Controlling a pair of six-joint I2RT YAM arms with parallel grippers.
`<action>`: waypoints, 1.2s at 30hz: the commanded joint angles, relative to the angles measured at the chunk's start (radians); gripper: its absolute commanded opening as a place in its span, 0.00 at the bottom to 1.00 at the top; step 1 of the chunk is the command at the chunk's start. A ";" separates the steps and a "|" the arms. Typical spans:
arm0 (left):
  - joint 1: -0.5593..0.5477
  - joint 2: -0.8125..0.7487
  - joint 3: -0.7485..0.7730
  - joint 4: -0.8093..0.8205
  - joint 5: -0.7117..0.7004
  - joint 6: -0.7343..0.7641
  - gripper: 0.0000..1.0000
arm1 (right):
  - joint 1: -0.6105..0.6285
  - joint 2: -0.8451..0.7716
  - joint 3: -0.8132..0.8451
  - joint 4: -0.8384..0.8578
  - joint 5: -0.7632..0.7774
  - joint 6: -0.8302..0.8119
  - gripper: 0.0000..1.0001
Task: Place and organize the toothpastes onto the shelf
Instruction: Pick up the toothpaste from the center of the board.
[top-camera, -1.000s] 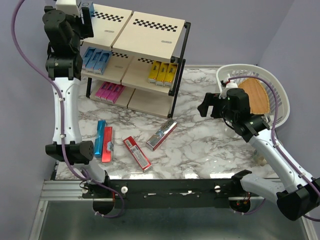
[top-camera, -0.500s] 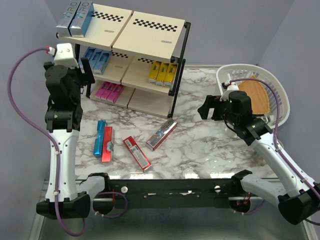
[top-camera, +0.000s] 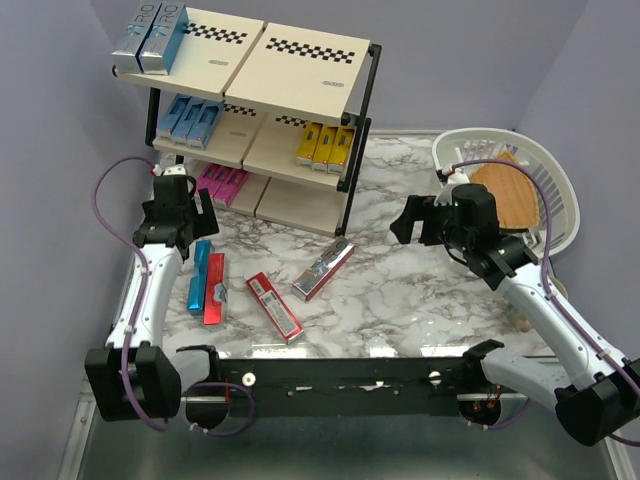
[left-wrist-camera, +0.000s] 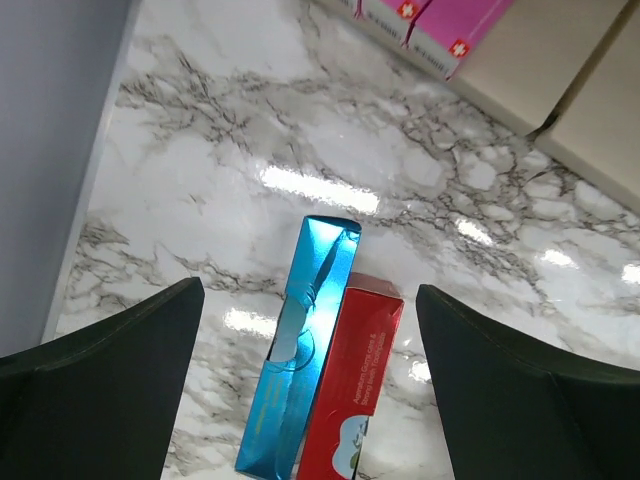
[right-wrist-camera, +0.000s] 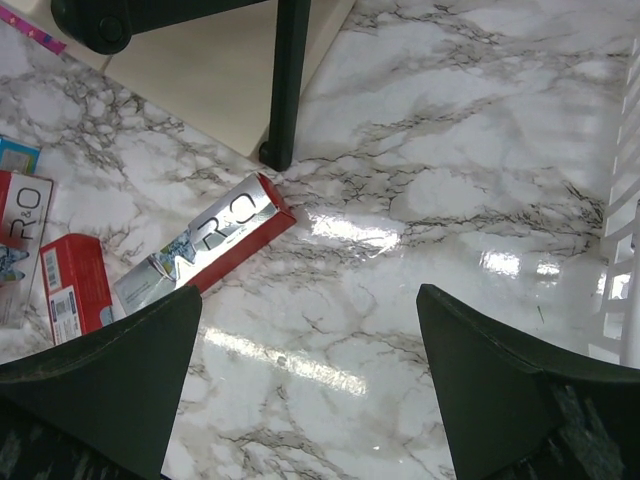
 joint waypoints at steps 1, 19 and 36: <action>0.008 0.137 -0.011 0.000 -0.018 -0.035 0.99 | 0.008 -0.004 -0.029 0.030 -0.023 0.007 0.97; 0.012 0.475 -0.013 0.066 -0.030 0.009 0.86 | 0.009 -0.006 -0.047 0.051 -0.028 0.005 0.97; 0.012 0.503 -0.001 0.026 -0.020 0.006 0.55 | 0.009 0.006 -0.043 0.068 -0.043 0.007 0.97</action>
